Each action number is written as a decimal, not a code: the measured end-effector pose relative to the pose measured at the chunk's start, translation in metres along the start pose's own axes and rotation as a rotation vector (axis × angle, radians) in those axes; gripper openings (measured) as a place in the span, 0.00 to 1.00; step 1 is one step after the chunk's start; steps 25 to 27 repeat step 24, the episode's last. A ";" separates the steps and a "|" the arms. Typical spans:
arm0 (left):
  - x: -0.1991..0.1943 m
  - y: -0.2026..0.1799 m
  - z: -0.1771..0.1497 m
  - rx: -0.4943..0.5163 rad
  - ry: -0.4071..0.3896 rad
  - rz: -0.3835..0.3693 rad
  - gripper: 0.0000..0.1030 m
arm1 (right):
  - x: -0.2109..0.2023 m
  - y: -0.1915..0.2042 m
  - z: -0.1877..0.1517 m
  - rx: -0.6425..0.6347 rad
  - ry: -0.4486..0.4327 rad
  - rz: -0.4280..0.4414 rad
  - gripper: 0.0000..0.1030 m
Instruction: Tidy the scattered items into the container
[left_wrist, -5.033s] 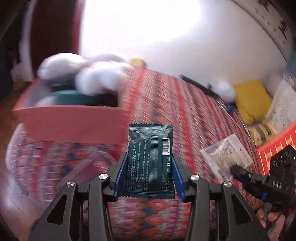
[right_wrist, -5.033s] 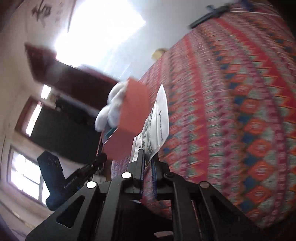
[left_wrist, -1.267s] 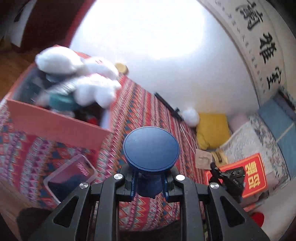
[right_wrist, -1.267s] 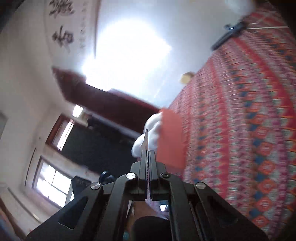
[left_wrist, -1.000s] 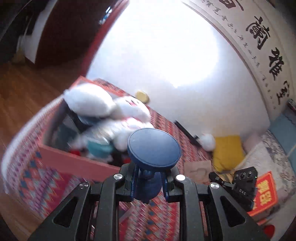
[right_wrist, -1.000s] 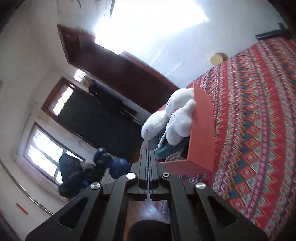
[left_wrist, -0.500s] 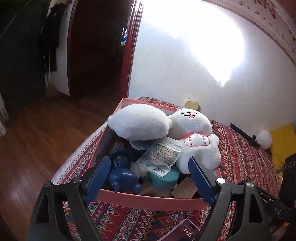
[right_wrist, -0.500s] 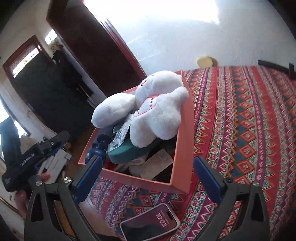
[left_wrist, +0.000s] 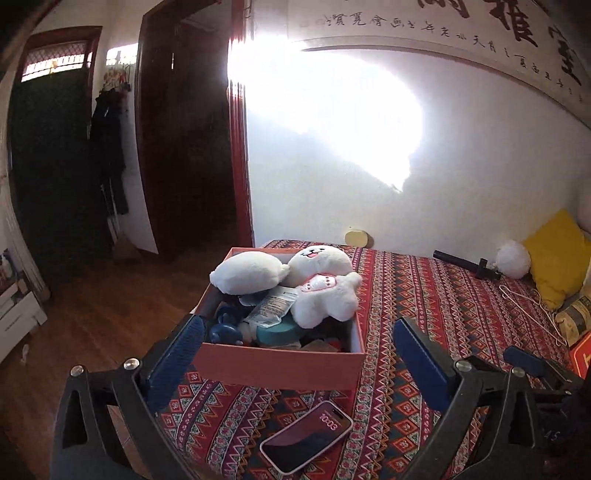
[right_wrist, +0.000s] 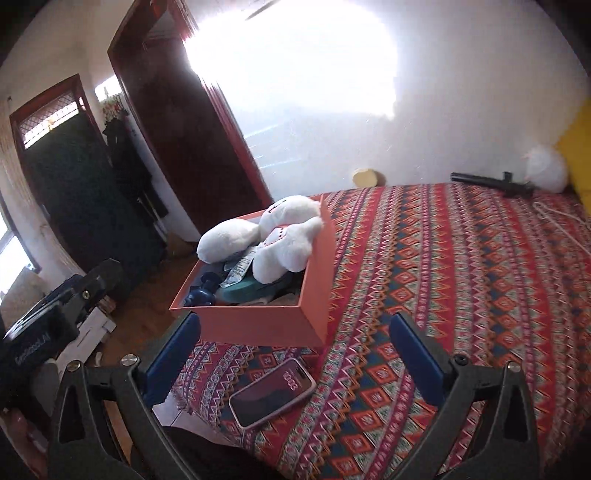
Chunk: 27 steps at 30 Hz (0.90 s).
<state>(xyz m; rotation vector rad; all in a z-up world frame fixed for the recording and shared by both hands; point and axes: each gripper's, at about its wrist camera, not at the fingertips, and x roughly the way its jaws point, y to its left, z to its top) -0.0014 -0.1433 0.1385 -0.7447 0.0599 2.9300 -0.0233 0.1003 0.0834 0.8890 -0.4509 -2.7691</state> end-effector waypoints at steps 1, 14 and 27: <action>-0.009 -0.007 -0.001 0.013 0.000 -0.010 1.00 | -0.010 -0.001 -0.002 0.005 -0.010 -0.003 0.99; -0.083 -0.051 -0.017 0.053 -0.047 -0.061 1.00 | -0.104 -0.018 -0.019 0.058 -0.126 -0.085 0.99; -0.115 -0.058 -0.028 0.091 -0.134 -0.007 1.00 | -0.110 -0.026 -0.028 0.097 -0.124 -0.101 0.99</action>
